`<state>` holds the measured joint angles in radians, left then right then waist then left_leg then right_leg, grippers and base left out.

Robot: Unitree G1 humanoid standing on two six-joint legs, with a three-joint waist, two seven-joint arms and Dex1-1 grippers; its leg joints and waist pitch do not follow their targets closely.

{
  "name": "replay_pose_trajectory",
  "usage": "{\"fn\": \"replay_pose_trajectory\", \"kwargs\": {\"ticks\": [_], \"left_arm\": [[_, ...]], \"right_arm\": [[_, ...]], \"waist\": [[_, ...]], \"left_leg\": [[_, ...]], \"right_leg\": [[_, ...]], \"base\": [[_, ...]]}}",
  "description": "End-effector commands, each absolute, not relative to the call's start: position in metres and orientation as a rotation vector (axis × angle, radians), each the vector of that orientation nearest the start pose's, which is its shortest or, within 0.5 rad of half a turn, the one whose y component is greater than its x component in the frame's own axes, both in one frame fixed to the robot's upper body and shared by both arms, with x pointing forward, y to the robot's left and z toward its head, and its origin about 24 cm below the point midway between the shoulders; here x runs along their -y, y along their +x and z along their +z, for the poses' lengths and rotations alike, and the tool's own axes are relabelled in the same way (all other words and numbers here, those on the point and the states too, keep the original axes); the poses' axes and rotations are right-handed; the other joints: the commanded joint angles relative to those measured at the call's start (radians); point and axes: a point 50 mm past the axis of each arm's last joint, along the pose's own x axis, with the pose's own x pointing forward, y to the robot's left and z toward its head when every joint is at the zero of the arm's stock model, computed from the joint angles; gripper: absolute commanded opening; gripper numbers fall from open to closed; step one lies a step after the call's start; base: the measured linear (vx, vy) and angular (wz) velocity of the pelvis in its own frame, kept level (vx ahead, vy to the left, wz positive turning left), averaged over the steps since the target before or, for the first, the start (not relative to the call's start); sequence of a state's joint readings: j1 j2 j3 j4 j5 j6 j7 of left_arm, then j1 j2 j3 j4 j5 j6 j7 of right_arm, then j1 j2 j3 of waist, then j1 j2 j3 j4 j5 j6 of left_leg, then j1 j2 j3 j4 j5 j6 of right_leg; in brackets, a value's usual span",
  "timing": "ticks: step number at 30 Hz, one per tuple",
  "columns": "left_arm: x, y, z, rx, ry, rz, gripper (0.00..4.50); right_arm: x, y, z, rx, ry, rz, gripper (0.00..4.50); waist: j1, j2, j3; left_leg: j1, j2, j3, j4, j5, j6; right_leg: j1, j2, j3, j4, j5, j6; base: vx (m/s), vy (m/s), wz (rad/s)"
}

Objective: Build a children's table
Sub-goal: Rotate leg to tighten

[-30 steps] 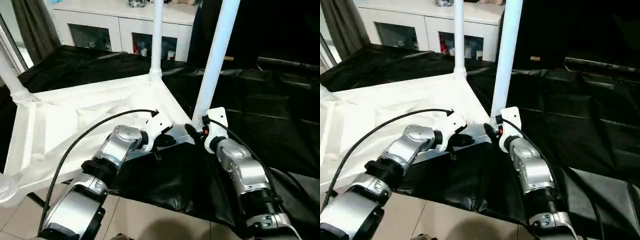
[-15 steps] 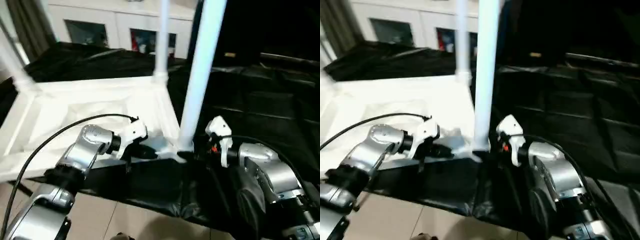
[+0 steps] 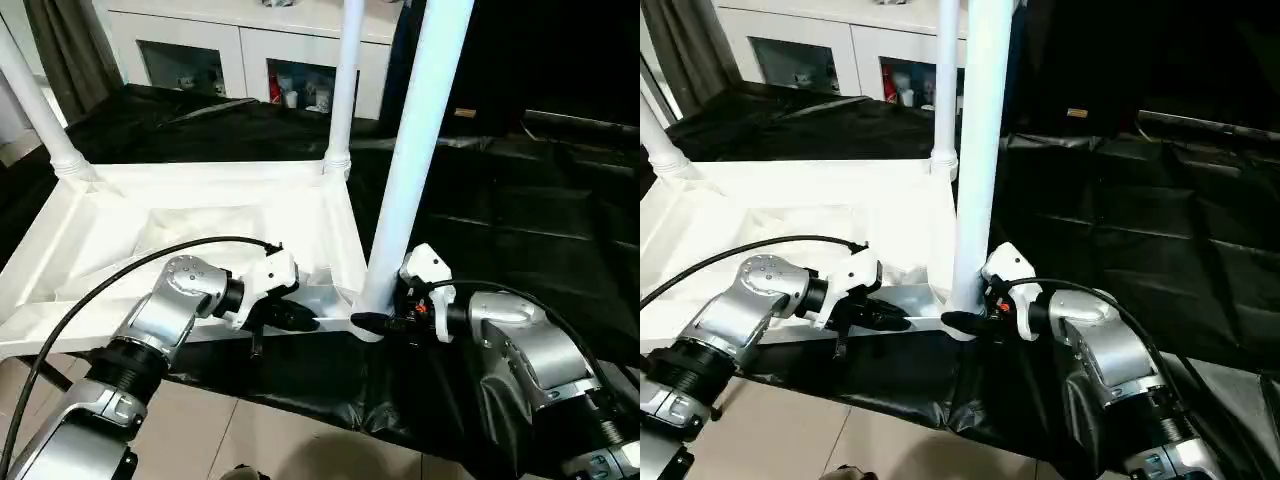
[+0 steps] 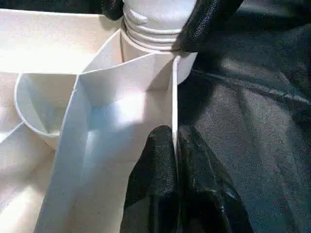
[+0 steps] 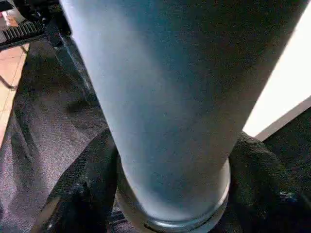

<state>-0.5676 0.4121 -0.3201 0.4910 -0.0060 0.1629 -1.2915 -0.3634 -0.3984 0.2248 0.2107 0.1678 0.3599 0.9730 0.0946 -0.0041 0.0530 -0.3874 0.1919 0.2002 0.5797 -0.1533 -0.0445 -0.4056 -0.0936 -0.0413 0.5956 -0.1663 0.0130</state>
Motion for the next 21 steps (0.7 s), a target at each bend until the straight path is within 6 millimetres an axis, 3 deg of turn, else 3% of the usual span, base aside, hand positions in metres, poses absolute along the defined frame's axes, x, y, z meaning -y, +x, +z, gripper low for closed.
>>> {"fn": "replay_pose_trajectory", "kwargs": {"ticks": [1, 6, 9, 10, 15, 16, 21], "left_arm": [[-0.128, 0.308, 0.067, -0.427, 0.397, -1.438, 0.00], [-0.128, 0.309, 0.065, -0.429, 0.374, -1.407, 0.00], [-0.117, 0.319, 0.059, -0.429, 0.350, -1.282, 0.00], [-0.113, 0.323, 0.058, -0.425, 0.352, -1.245, 0.00], [-0.085, 0.341, 0.056, -0.413, 0.360, -1.075, 0.00], [-0.085, 0.341, 0.056, -0.413, 0.360, -1.075, 0.00], [-0.063, 0.347, 0.058, -0.394, 0.367, -1.032, 0.00]], "right_arm": [[0.135, 0.286, 0.052, -0.410, -0.183, 1.163, 2.75], [0.133, 0.286, 0.049, -0.410, -0.153, 1.140, 2.72], [0.128, 0.299, 0.035, -0.410, -0.055, 0.860, 2.72], [0.126, 0.301, 0.033, -0.409, -0.024, 0.791, 2.72], [0.115, 0.315, 0.027, -0.390, 0.047, 0.457, 2.72], [0.115, 0.315, 0.027, -0.390, 0.047, 0.457, 2.72], [0.097, 0.324, 0.029, -0.362, 0.043, 0.366, 2.72]], "waist": [[-0.002, -0.009, -0.065], [-0.002, -0.008, -0.067], [-0.009, -0.005, -0.064], [-0.011, 0.002, -0.063], [-0.016, -0.003, -0.062], [-0.020, 0.006, -0.061], [-0.018, 0.000, -0.064]], "left_leg": [[0.028, 0.039, -0.018, -0.074, -0.314, -0.011], [0.027, 0.037, -0.017, -0.071, -0.290, -0.002], [0.027, 0.033, -0.017, -0.073, -0.319, -0.020], [0.031, 0.032, -0.021, -0.075, -0.345, -0.036], [0.037, 0.030, -0.025, -0.078, -0.400, -0.060], [0.044, 0.027, -0.023, -0.075, -0.422, -0.068], [0.036, 0.028, -0.027, -0.079, -0.407, -0.059]], "right_leg": [[0.031, -0.049, 0.032, -0.068, -0.302, -0.191], [0.032, -0.047, 0.031, -0.065, -0.273, -0.198], [0.030, -0.046, 0.031, -0.071, -0.308, -0.196], [0.026, -0.048, 0.030, -0.074, -0.352, -0.187], [0.020, -0.048, 0.030, -0.087, -0.420, -0.150], [0.011, -0.047, 0.031, -0.094, -0.441, -0.146], [0.021, -0.046, 0.029, -0.093, -0.416, -0.133]], "base": [[0.000, 0.000, 0.00], [0.000, 0.000, 0.00], [0.000, 0.000, 0.00], [0.000, 0.000, 0.00], [0.000, 0.000, 0.00], [0.000, 0.000, 0.00], [0.000, 0.000, 0.00]]}}
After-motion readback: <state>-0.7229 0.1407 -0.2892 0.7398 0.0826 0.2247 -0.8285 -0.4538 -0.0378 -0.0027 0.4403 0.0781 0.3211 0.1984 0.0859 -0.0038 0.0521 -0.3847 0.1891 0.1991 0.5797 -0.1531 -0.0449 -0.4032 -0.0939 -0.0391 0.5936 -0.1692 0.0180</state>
